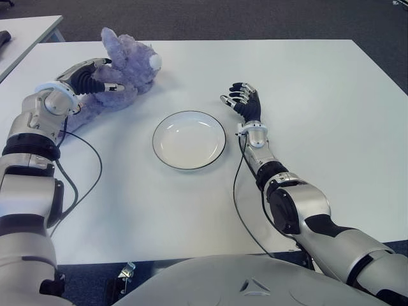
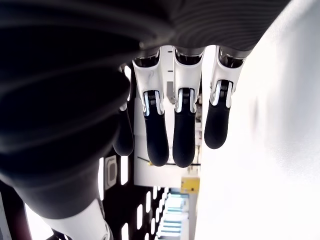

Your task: Put the doll into the plate.

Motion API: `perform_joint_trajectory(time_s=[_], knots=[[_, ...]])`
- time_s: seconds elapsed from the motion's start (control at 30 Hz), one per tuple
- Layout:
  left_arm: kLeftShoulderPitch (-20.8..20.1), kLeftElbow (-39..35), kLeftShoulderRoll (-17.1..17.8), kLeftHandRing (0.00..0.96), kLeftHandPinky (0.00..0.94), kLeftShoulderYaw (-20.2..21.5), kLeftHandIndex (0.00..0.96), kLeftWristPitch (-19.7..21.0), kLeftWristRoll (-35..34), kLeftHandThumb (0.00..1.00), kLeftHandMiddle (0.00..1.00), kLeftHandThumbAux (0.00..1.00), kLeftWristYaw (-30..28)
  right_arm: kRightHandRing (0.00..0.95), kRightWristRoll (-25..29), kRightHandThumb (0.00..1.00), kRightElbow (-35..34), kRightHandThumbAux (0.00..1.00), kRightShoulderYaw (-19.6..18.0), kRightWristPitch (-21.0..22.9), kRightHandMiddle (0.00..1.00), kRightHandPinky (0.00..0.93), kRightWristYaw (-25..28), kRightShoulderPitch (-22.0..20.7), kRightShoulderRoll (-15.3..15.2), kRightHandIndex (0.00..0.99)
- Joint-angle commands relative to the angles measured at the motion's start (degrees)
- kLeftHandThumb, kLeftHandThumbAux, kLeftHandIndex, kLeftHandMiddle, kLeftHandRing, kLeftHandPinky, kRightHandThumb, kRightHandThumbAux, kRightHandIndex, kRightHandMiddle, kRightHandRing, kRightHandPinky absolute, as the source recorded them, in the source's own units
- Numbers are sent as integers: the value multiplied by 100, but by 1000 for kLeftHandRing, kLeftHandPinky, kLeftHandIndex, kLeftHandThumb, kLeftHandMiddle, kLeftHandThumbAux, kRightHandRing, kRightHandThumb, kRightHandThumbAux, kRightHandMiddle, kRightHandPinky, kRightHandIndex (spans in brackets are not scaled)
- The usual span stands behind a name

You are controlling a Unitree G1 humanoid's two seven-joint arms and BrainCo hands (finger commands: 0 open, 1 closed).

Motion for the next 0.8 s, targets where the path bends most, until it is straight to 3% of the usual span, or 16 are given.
perform_joint_trajectory(time_s=[0.03,0.8], knots=[[-201,239,-240,79,81,-228,0,-4,177,109,70,432,32,360,-145,101,732,862,32,446,362,311,-67,1218,237,317],[-268,574,-743,64,53,-287,0,-114,-52,103,58,468,-92,356,-127,108,735,853,51,498,363,326,-138,1211,255,329]])
